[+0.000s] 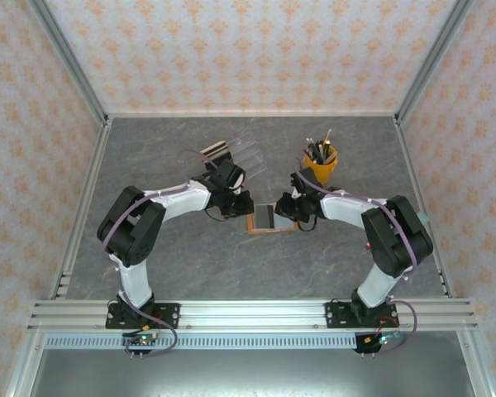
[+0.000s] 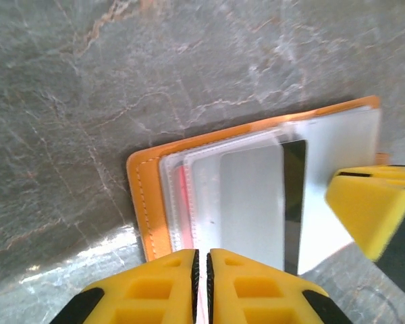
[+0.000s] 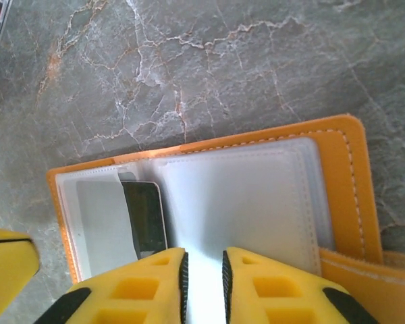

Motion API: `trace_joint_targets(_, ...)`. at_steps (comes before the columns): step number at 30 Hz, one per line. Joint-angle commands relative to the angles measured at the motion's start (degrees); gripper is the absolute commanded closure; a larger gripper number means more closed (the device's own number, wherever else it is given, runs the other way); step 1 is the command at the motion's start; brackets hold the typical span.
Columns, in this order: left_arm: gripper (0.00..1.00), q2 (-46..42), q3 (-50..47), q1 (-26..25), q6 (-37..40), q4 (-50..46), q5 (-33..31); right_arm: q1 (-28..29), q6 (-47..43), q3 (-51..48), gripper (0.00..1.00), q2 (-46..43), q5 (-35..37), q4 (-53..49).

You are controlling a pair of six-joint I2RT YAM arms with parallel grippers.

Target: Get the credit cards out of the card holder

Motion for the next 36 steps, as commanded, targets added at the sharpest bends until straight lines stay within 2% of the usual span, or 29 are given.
trace_joint_targets(1,0.88,-2.83,-1.29,0.53,-1.05,1.05,-0.55,-0.3,0.04,-0.64,0.71,-1.08,-2.25,-0.67)
trace_joint_targets(9,0.94,1.12,0.1,-0.48,-2.34,3.77,4.09,-0.4,-0.32,0.31,0.69,1.15,-7.12,0.54)
trace_joint_targets(24,1.0,7.65,2.14,-0.66,-1.34,-3.59,-0.06,-0.4,-0.12,1.65,0.74,4.46,-9.99,2.67)
trace_joint_targets(28,1.0,7.86,2.16,-0.61,-0.59,-5.14,-1.17,-0.49,-0.01,1.96,0.77,3.82,-8.38,2.35)
trace_joint_targets(34,1.0,7.92,2.45,-0.62,-0.14,-7.07,-3.65,-0.48,-0.41,0.95,0.78,-2.11,1.89,-2.09)
trace_joint_targets(36,1.0,8.05,2.51,-0.6,-0.06,-7.1,-3.69,-0.47,-1.38,0.91,0.76,-3.9,2.71,-2.81)
